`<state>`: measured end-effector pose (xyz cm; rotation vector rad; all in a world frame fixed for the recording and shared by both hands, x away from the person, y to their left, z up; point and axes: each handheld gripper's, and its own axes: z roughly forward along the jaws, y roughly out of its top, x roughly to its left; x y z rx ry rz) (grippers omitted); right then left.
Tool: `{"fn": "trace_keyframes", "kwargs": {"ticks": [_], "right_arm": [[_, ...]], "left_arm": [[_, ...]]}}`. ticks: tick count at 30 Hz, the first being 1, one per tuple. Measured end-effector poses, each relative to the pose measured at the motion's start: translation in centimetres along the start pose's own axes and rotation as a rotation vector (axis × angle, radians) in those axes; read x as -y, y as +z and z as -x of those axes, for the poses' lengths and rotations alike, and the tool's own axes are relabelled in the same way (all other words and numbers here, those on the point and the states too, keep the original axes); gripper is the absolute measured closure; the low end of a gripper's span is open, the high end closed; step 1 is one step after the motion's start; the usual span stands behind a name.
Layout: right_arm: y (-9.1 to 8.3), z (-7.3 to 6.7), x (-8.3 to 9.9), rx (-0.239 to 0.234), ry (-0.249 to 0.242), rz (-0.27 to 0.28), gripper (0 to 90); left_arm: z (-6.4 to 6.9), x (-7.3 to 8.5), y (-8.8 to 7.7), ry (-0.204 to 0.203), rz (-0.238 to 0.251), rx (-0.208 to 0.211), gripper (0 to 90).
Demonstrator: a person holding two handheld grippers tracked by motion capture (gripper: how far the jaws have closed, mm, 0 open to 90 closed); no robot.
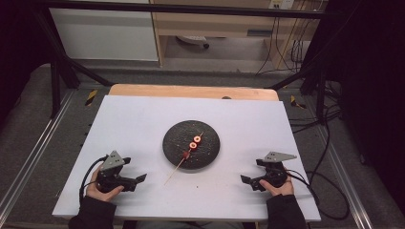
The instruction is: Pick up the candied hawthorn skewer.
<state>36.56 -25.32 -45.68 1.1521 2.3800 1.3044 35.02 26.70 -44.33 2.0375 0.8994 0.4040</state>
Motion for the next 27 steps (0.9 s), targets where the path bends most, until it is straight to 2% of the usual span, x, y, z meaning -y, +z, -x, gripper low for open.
{"fn": "trace_keyframes", "kwargs": {"ticks": [15, 27], "right_arm": [[0.0, -0.1, 0.0, 0.0, 0.005, 0.002, 0.5], [-0.1, 0.0, -0.1, 0.005, 0.003, 0.003, 0.5]], "left_arm": [[1.1, -0.7, 0.4, 0.033, -0.01, 0.011, 8.5], [1.8, -1.8, 0.5, 0.022, -0.018, 0.018, 8.9]]}}
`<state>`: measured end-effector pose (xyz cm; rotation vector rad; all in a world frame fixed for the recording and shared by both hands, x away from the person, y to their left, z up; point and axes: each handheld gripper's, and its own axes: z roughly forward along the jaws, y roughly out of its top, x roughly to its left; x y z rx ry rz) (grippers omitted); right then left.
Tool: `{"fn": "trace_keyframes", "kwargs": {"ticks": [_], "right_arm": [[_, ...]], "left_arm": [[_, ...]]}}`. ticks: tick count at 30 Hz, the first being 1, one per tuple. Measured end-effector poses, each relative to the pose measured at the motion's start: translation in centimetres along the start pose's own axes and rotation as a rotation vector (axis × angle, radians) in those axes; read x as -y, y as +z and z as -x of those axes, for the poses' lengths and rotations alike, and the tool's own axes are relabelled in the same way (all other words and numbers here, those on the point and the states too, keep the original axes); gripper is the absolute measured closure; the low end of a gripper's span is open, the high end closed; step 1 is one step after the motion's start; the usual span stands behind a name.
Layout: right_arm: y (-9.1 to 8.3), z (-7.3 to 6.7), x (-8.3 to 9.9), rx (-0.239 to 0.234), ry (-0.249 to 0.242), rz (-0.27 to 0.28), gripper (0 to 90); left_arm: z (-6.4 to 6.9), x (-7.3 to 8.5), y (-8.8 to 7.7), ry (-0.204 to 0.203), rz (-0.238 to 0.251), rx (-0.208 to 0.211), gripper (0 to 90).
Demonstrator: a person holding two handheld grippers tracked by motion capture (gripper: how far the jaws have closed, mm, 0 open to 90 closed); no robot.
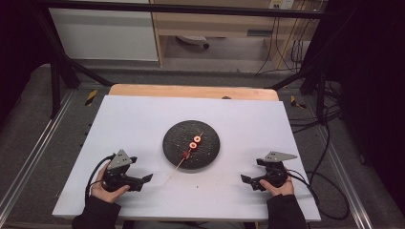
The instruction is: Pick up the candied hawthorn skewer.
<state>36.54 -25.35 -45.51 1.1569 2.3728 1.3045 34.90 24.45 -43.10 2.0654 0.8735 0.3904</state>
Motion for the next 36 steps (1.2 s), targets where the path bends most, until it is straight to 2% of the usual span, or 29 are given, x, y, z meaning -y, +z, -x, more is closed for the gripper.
{"fn": "trace_keyframes", "kwargs": {"ticks": [7, 11, 17, 24, 36], "right_arm": [[-0.1, 0.0, 0.0, 0.002, -0.001, 0.002, 0.5], [-0.1, 0.0, 0.0, 0.003, -0.002, 0.001, 0.5], [-0.1, 0.0, -0.1, 0.004, -0.002, 0.0, 0.5], [-0.1, 0.0, -0.1, 0.003, -0.001, -0.001, 0.5], [-0.1, 0.0, -0.1, 0.001, 0.0, -0.003, 0.5]], "left_arm": [[0.6, -1.1, 0.0, -0.007, 0.007, 0.005, 9.9], [1.0, -2.0, 0.4, -0.009, -0.005, 0.005, 10.5], [2.1, -3.4, 1.2, 0.009, -0.033, 0.002, 13.8], [3.7, -5.0, 2.8, 0.033, -0.091, 0.007, 21.9], [5.5, -5.8, 5.7, 0.001, -0.224, 0.051, 45.7]]}}
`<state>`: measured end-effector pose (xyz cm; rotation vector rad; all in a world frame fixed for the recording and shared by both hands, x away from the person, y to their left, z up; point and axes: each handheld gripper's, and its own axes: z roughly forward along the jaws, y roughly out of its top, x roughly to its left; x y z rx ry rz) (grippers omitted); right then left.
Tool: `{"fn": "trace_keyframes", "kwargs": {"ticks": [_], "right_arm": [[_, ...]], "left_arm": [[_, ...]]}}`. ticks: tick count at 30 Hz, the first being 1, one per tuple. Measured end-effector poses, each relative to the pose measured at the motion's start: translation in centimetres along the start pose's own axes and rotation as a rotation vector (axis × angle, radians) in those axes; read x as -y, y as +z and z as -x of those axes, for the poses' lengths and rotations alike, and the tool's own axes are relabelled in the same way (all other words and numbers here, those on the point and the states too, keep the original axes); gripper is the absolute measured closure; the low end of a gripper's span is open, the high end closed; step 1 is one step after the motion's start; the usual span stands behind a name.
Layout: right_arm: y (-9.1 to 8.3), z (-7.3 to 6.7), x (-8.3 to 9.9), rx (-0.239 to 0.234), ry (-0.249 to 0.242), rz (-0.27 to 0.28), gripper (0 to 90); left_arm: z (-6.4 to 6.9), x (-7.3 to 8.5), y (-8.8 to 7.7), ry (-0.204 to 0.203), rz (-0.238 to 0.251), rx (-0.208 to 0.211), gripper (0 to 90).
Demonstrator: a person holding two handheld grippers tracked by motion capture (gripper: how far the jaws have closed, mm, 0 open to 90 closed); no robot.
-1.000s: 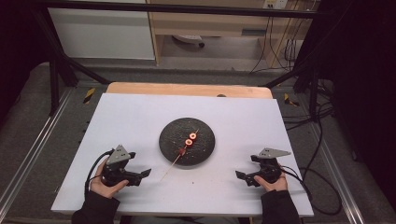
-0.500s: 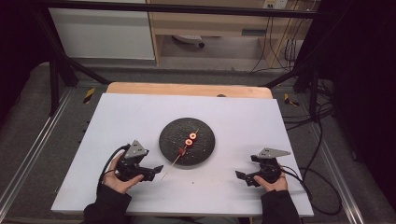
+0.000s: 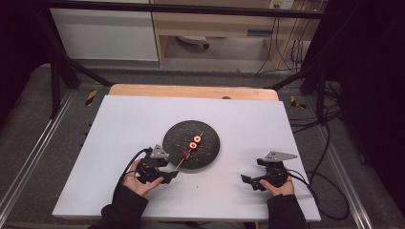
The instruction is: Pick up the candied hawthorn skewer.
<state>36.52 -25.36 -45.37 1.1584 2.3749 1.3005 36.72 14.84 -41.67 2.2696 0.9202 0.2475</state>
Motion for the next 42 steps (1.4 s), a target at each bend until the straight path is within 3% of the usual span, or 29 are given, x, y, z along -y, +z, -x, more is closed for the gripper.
{"fn": "trace_keyframes", "kwargs": {"ticks": [5, 12, 24, 35, 42], "right_arm": [[0.0, 0.0, 0.0, -0.001, -0.002, 0.0, 0.5], [0.1, 0.0, 0.0, -0.002, 0.001, 0.001, 0.5], [0.1, 0.1, 0.0, -0.001, -0.001, 0.001, 0.5], [0.1, 0.0, 0.0, -0.001, 0.001, 0.0, 0.5], [0.0, 0.0, 0.0, -0.001, 0.0, -0.001, 0.5]], "left_arm": [[0.7, -0.4, 0.8, -0.002, -0.041, -0.023, 60.2], [1.1, -0.8, 1.5, 0.003, -0.093, -0.077, 71.3], [1.5, -1.1, 1.9, -0.019, -0.097, -0.132, 84.5], [1.4, -0.4, 0.8, -0.044, -0.022, -0.12, 88.4], [0.9, 0.4, -0.5, -0.044, 0.068, -0.101, 88.5]]}}
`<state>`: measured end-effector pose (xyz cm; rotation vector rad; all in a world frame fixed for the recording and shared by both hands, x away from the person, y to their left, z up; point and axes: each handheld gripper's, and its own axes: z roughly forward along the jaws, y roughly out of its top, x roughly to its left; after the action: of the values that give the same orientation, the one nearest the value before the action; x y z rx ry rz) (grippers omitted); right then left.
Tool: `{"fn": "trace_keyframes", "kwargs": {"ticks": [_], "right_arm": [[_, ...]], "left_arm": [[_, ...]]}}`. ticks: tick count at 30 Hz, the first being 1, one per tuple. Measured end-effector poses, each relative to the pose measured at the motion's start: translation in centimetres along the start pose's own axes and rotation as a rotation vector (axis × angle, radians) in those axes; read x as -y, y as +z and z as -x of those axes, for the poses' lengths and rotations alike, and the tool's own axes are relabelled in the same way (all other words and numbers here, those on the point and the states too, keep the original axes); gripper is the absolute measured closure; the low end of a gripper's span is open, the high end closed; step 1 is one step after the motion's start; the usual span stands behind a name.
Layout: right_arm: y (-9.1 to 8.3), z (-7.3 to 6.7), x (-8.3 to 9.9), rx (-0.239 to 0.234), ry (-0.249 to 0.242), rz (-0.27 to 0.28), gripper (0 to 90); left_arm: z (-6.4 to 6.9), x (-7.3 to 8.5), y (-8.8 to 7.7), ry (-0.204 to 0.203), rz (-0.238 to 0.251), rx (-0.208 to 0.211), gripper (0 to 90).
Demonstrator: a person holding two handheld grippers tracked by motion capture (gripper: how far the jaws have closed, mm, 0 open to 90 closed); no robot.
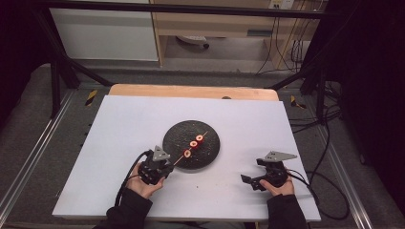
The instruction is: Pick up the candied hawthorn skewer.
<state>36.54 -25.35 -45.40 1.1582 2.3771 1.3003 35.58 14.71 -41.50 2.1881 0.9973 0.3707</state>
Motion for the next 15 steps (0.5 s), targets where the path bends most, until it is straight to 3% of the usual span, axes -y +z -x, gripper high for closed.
{"fn": "trace_keyframes", "kwargs": {"ticks": [15], "right_arm": [[0.2, -0.2, 0.0, -0.002, 0.01, 0.007, 0.5]], "left_arm": [[-1.5, 2.6, -1.7, -0.014, 0.144, 0.066, 88.5]]}}
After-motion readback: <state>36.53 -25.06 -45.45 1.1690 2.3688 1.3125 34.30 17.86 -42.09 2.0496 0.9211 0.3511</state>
